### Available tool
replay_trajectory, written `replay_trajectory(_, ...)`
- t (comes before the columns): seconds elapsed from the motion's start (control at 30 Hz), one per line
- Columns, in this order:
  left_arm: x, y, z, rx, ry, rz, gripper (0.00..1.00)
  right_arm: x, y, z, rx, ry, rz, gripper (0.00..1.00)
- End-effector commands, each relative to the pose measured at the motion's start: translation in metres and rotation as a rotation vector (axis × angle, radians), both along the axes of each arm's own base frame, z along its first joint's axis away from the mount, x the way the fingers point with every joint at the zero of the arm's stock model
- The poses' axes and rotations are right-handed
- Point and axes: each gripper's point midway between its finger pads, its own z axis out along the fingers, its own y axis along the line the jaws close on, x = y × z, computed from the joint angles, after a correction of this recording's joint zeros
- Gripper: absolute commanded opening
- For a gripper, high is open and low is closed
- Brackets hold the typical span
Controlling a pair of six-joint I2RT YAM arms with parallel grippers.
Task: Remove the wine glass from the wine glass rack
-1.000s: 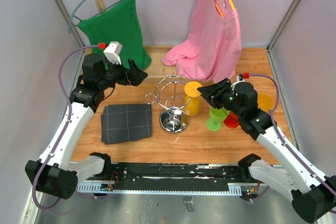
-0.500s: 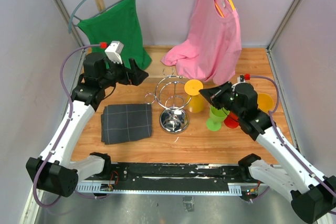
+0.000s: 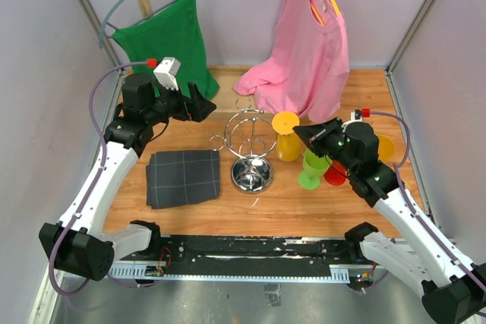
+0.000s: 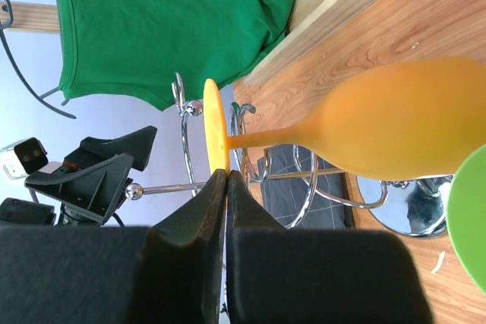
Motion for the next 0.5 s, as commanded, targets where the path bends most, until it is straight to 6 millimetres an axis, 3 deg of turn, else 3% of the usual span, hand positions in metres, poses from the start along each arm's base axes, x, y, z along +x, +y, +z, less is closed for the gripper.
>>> replay_trajectory(0.0,0.003,-0.001,0.02,-0.011,-0.055,-0.013,0.99,0.006,-0.014,0.02,0.018,-0.045,-0.071,0.01)
replay_trajectory(0.47,0.005,-0.003,0.02,-0.014,-0.048,-0.024,0.99,0.009,-0.03,0.027,0.001,-0.075,-0.149,0.01)
